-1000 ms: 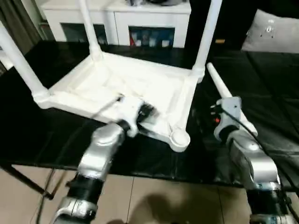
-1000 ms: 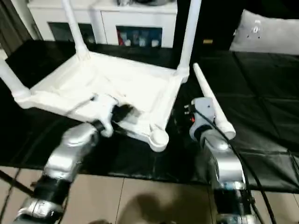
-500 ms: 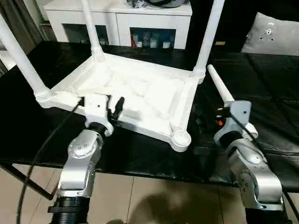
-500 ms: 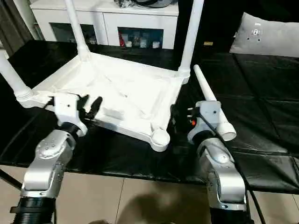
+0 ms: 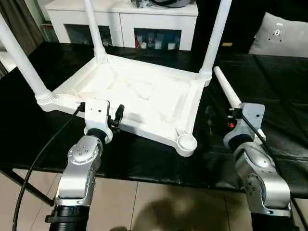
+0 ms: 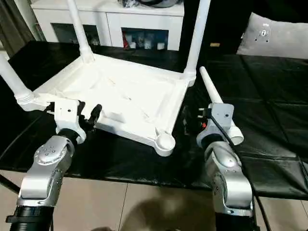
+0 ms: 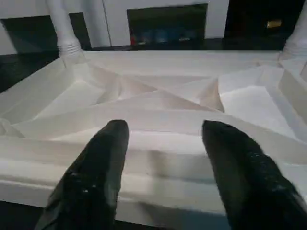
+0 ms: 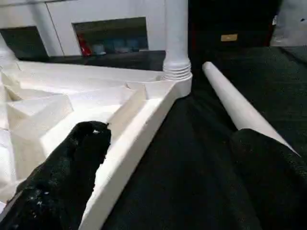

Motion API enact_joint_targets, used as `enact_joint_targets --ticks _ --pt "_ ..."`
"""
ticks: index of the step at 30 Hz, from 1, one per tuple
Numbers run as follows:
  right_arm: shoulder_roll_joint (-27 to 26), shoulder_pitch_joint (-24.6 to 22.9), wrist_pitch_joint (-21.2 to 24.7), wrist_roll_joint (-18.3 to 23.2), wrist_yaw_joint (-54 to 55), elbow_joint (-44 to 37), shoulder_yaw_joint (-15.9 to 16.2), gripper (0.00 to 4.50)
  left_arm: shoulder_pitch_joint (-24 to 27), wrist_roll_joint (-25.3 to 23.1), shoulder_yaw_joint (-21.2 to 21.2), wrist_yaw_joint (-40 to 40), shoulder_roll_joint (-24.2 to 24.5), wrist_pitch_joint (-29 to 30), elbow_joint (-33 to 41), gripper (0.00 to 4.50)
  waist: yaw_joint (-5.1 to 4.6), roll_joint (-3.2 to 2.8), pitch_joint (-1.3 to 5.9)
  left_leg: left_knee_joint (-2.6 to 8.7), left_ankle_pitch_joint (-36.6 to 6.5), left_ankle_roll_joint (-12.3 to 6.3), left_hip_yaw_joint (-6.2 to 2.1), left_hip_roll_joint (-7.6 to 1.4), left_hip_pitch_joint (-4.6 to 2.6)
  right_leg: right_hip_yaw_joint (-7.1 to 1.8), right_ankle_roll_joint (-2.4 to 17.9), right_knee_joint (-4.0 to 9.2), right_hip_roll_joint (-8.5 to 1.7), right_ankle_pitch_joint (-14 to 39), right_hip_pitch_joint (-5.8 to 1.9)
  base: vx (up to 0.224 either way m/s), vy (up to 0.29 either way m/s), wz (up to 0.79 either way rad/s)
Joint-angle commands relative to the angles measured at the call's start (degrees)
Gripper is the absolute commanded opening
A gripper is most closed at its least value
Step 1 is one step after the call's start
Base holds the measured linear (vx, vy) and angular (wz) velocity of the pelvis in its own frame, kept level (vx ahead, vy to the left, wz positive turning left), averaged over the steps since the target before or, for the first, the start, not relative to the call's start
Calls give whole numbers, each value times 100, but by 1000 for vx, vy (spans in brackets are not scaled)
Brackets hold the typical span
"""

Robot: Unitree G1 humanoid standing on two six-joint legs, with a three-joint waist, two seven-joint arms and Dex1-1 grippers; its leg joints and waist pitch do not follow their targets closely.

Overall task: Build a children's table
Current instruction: Rotate table base, then move to table

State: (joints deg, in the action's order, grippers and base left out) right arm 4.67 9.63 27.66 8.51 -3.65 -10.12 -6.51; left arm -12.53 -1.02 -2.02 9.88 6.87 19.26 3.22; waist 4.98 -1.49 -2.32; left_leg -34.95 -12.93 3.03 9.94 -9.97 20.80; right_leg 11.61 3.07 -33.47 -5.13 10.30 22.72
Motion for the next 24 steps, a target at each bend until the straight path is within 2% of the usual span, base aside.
enact_joint_targets --ticks 1,2,3,4,5,6,7,8,9,10,11,12,13,14,15,16,17,18,19,20,21,23,24 --pt "-71 15 579 127 57 -82 48 450 28 -42 133 87 21 -28 8 325 -32 -90 389 319 -509 -103 16 -476 -326 -733 -249 645 -314 1502 -116 0 0 0" --pt "-117 7 593 237 28 -109 1 450 36 4 110 77 -10 -37 28 332 -46 11 302 349 -817 88 86 -364 -361 -695 -364 666 -200 1836 -69 21 7 -32" --pt "-190 -2 556 393 -14 -141 -80 450 45 70 72 58 -55 -30 60 332 4 15 312 378 -961 245 142 -298 -356 -777 -577 683 -74 2092 -79 21 7 -32" --pt "-152 -27 372 388 -109 -139 -64 450 69 138 33 66 -95 -13 115 334 9 29 324 357 -1047 278 180 -280 -421 -834 -670 690 4 2129 1 9 8 -46" --pt "-152 -27 372 388 -109 -139 -64 450 69 138 33 66 -95 -13 115 334 7 24 328 333 -1216 308 235 -266 -511 -908 -796 689 120 2199 109 -21 6 -37" --pt "-102 -57 347 353 -165 -141 -13 450 85 154 32 80 -105 -5 145 342 -4 33 338 300 -1243 321 275 -247 -520 -956 -837 672 193 2187 150 -21 6 -37" --pt "-61 -101 327 344 -207 -152 34 450 111 211 27 95 -126 19 207 342 -16 86 362 229 -1254 220 335 -156 -461 -1103 -979 602 363 2058 167 18 6 -41" --pt "-61 -101 327 344 -207 -152 34 450 111 211 27 95 -126 19 207 359 -6 88 372 211 -1187 159 336 -122 -410 -1163 -1028 581 393 1975 132 61 15 -46" --pt "-30 -136 304 331 -253 -169 70 450 131 216 46 120 -108 32 237 359 -5 102 398 161 -1031 50 330 -71 -342 -1268 -1110 540 471 1787 110 61 15 -46" --pt "9 -177 332 313 -315 -204 119 450 153 216 70 133 -70 34 254 371 7 100 434 146 -931 8 318 -67 -344 -1318 -1104 503 502 1639 104 33 15 -43" --pt "17 -186 344 313 -328 -211 129 450 158 215 71 133 -65 30 254 371 5 92 455 80 -780 -109 330 -101 -386 -1380 -1087 448 628 1301 213 35 13 -38" --pt "35 -217 443 321 -365 -264 147 450 191 224 55 110 -59 18 251 395 -30 102 461 10 -732 -239 343 -67 -353 -1430 -1025 419 715 1111 234 35 13 -38" --pt "35 -217 445 321 -365 -265 147 450 191 224 54 110 -59 18 251 395 -42 132 477 -37 -681 -285 338 -11 -299 -1484 -1011 395 750 960 183 47 22 -39" --pt "73 -228 464 261 -342 -290 161 450 213 234 38 99 -65 13 262 411 -17 126 484 -97 -671 -388 333 52 -248 -1589 -972 392 810 829 174 48 25 -38" --pt "99 -231 469 238 -324 -302 167 450 221 235 32 95 -73 18 273 411 -38 149 473 -135 -664 -503 323 61 -239 -1634 -959 398 892 825 189 48 25 -38" --pt "198 -240 399 64 -255 -279 218 450 236 245 22 88 -88 5 290 419 -32 217 460 -78 -527 -608 229 47 -121 -1615 -873 317 761 652 72 47 35 -30" --pt "297 -249 333 -69 -222 -259 272 450 247 258 17 79 -94 -4 306 440 -24 128 493 -132 -273 -689 216 -6 -191 -1675 -716 312 717 513 134 0 0 0" --pt "474 -251 297 -200 -292 -272 365 450 266 269 0 52 -107 -9 329 447 -29 159 480 -79 272 -980 41 -99 -17 -1577 -215 175 382 -159 -6 0 0 0" --pt "614 -253 275 -292 -367 -288 436 450 281 282 -11 27 -113 -8 350 447 -46 169 507 -106 651 -1123 17 -146 -61 -1562 129 81 296 -639 -1 15 46 18" --pt "639 -240 320 -253 -413 -326 430 450 294 286 -19 5 -116 9 365 447 -60 195 504 -109 790 -1157 14 -141 -27 -1567 263 54 268 -845 -47 11 52 21" --pt "682 -191 255 -181 -543 -345 418 450 314 295 -29 -24 -120 26 387 447 -59 204 463 -91 874 -1210 -2 -177 -6 -1573 540 30 196 -1011 -46 11 52 21" --pt "678 -132 195 16 -769 -347 412 450 338 337 -26 -7 -128 17 407 447 -58 209 439 -72 798 -1187 -12 -219 -15 -1568 750 30 131 -884 -40 0 0 0" --pt "676 -125 198 87 -844 -355 423 450 347 354 -20 6 -130 9 413 447 -28 171 436 -51 785 -1187 -15 -290 -100 -1506 959 23 68 -686 -2 0 0 0"
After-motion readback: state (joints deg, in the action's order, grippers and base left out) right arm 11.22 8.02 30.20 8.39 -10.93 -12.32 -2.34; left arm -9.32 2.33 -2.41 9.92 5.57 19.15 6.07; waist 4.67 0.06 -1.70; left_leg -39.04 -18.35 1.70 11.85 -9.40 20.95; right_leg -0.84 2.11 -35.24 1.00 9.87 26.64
